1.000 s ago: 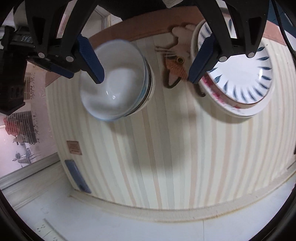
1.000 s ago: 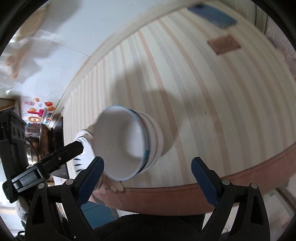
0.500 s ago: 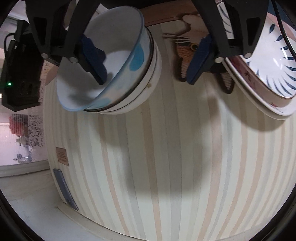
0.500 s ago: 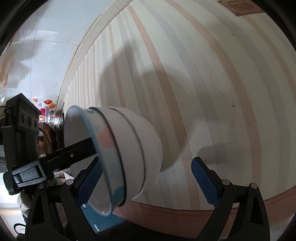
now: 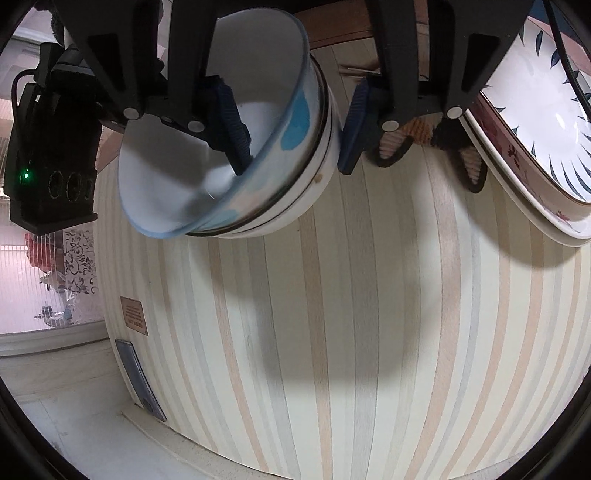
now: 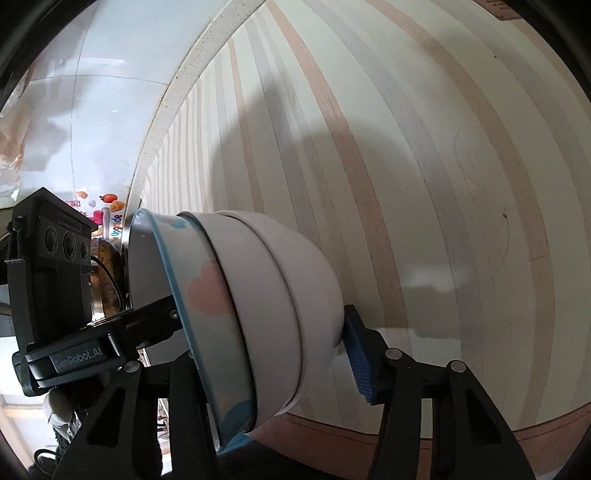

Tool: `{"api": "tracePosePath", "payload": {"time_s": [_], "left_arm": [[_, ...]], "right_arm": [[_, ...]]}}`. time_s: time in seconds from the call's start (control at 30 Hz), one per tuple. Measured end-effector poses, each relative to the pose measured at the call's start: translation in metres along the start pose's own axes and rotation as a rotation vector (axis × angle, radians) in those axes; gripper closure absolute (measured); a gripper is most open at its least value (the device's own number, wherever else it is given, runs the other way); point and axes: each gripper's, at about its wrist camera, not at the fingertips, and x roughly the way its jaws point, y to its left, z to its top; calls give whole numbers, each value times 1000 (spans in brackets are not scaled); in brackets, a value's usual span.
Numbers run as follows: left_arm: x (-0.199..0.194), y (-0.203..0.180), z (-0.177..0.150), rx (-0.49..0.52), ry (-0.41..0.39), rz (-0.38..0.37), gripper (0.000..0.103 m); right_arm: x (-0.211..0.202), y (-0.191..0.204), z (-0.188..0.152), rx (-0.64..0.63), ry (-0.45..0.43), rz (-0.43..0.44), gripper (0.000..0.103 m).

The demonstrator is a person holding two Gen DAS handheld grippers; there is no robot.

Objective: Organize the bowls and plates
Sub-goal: 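Lift the bowl stack with the right gripper over the plate stack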

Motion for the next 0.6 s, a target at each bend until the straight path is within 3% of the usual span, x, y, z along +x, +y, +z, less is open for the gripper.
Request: {"api": "tracePosePath", "payload": {"time_s": [0.6], "left_arm": [[-24,5,-1,-7,-60,-7,58]], "right_arm": [[-13,24,3,-93,-39,-20,50]]}}
